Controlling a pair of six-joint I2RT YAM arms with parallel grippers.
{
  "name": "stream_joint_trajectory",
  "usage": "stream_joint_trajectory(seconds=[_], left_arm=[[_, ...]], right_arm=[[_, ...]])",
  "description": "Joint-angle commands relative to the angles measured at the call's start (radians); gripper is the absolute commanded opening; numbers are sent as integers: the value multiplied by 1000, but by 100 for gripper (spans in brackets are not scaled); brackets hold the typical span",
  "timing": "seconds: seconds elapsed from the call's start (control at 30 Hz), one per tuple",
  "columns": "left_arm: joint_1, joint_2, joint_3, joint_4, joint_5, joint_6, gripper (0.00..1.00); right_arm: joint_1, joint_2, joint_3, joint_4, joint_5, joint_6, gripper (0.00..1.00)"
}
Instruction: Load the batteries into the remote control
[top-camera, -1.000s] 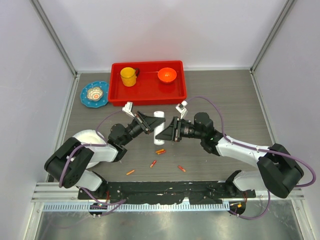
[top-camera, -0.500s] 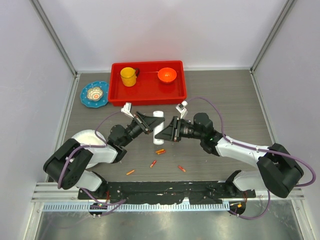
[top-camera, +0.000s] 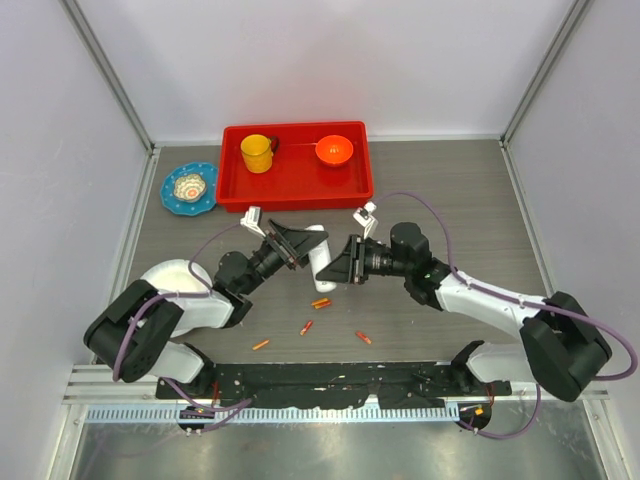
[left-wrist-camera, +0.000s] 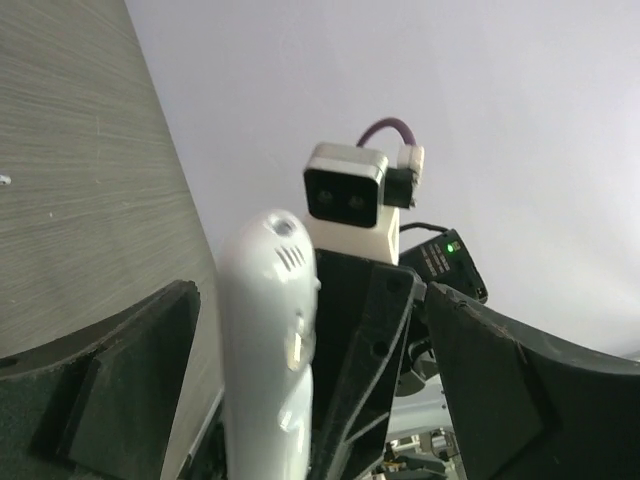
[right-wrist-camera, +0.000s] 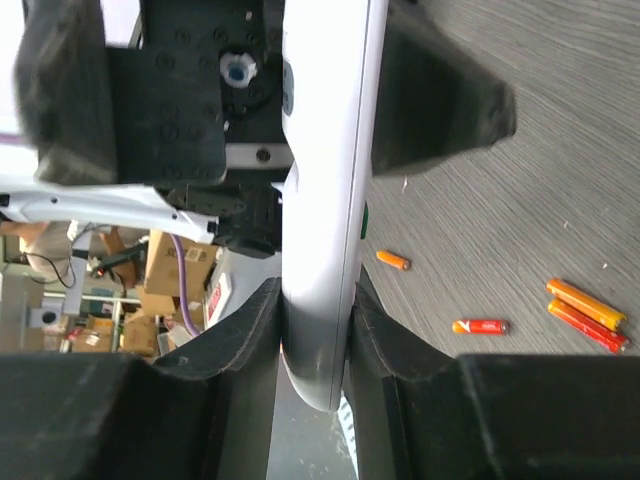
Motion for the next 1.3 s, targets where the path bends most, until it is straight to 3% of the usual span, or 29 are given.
stream_joint_trajectory(seconds=[0.0, 0.07, 0.1, 0.17, 0.2, 0.23, 0.3, 0.33, 0.47, 0.63, 0.83, 1.03, 1.27], left_arm=[[31, -29, 20, 225, 17, -16, 100], [54, -35, 35, 197, 25, -20, 100], [66, -41, 35, 188, 23, -23, 100], [113, -78, 24, 138, 20, -24, 100], [127, -99, 15, 99, 2, -18, 100], [141, -162, -5, -18, -22, -4, 100], [155, -240, -26, -169, -76, 45, 100], [155, -340, -20, -362, -110, 74, 100], [144, -530, 3, -701, -185, 255, 100], [144, -681, 23, -977, -228, 355, 100], [143, -833, 26, -1177, -293, 431, 98], [143, -1006, -37, -1209, -322, 441, 98], [144, -1035, -31, -1262, -319, 444, 98]], right_arm=[[-2, -106, 68, -133, -64, -165, 1], [-1, -143, 82, -216, -37, -229, 1], [-2, -158, 118, -354, -5, -270, 1], [-4, -174, 184, -577, 270, -396, 1], [-4, -168, 268, -788, 405, -421, 1], [-5, -155, 307, -878, 747, -438, 1], [-5, -96, 413, -1082, 1034, -475, 1], [-4, -76, 436, -1119, 1219, -496, 1], [-13, 30, 493, -1222, 1527, -568, 1], [-18, 248, 514, -1282, 1641, -574, 0], [-42, 503, 571, -1327, 1703, -561, 1], [-113, 655, 691, -1344, 1642, -591, 1], [-117, 715, 692, -1330, 1502, -640, 4]])
